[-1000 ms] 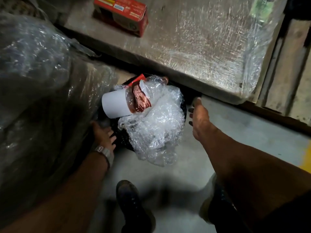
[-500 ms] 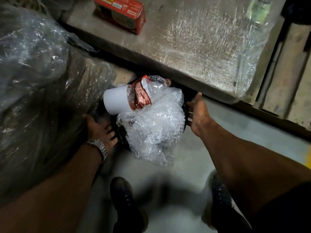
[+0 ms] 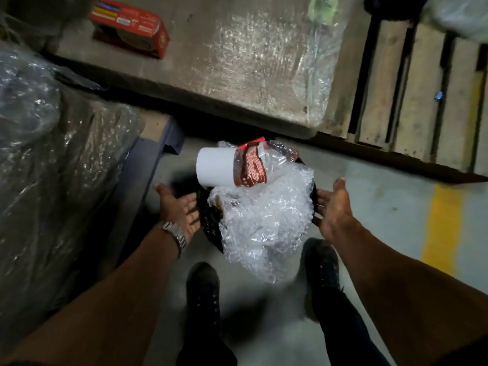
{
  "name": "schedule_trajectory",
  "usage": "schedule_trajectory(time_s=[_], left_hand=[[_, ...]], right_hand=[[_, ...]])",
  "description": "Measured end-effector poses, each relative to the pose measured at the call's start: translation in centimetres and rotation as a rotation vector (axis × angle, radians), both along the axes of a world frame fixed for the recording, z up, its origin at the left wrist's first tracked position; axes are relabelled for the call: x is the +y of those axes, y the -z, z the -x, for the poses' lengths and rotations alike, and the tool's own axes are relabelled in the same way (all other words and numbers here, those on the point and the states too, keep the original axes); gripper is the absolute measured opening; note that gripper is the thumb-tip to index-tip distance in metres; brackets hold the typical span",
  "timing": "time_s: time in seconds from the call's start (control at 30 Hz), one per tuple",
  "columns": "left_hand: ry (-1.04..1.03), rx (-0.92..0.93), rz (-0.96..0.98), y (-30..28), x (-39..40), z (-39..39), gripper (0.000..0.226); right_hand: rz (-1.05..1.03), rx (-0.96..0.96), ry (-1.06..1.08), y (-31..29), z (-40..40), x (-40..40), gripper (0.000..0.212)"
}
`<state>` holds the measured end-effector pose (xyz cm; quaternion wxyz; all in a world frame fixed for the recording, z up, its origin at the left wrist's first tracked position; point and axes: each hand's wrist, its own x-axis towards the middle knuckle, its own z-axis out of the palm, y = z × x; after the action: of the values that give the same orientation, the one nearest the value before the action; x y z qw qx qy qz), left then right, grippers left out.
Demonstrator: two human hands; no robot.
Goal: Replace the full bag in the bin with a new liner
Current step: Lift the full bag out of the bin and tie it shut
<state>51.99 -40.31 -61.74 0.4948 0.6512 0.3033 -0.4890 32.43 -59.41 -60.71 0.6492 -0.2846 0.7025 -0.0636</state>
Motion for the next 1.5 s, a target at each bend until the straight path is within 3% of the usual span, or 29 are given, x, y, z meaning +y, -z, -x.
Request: schedule_trajectory(time_s=[0.63, 1.07, 1.5], left_hand=[[0.565, 0.034, 0.042, 1.0, -9.7, 8.7, 0.1], [0.6, 0.012, 0.031, 2.9, -11.7, 15.8, 0.095], [0.632, 0.002, -0.003, 4.2, -10.1, 17.3, 0.094]], right_hand=[[0.044, -0.015, 0.595, -0.4, 15.0, 2.7, 0.072], [0.003, -0.036, 0.605, 1.3, 22.4, 0.9, 0.075], [-0.02, -0.053, 0.58, 3.9, 24.5, 2.1, 0.068]])
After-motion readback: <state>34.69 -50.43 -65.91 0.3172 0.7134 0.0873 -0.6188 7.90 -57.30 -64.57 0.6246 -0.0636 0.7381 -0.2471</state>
